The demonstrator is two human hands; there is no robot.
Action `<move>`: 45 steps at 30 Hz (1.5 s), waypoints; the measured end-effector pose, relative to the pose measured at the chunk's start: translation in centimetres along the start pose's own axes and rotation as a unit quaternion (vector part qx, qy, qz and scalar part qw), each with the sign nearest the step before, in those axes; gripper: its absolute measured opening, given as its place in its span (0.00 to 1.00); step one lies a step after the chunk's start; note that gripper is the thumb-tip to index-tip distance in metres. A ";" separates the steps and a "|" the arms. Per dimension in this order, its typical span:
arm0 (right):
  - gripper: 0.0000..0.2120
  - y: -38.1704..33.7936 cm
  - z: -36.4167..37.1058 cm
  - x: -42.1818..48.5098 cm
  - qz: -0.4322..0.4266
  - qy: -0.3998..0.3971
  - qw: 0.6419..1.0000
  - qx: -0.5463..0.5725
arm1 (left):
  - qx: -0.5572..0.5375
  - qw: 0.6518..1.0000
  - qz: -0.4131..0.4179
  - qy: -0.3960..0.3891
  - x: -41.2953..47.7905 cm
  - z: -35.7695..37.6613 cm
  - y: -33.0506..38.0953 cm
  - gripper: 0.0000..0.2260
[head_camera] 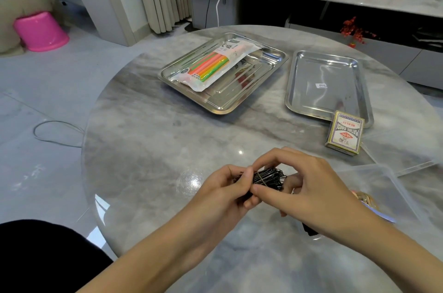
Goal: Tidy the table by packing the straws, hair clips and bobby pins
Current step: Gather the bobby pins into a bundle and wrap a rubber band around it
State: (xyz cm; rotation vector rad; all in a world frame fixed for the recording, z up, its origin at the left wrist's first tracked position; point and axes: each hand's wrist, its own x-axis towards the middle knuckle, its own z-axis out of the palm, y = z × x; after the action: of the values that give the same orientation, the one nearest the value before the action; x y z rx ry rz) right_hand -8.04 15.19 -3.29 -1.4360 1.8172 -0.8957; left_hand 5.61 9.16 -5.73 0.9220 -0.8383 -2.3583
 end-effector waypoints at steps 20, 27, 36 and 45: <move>0.08 1.0 0.5 -0.2 -0.165 -0.039 0.977 -0.131 | -0.292 0.954 -0.051 0.046 1.4 -1.2 1.2 0.03; 0.10 0.8 0.2 -0.7 -0.283 0.012 0.954 -0.102 | -0.353 0.930 -0.098 0.034 1.2 -1.1 1.5 0.07; 0.17 0.5 3.1 -0.8 0.089 -0.170 0.719 0.668 | -0.410 0.909 -0.071 0.011 1.0 -1.6 2.0 0.16; 0.42 -0.5 4.5 -1.2 0.176 -0.017 0.599 0.781 | -0.384 0.923 -0.020 0.034 1.0 -1.2 1.8 0.06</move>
State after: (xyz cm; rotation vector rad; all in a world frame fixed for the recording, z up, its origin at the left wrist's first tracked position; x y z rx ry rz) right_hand -3.85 15.78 -5.35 0.0902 0.5348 -1.5161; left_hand 6.20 6.89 -5.63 0.6639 0.1636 -2.3536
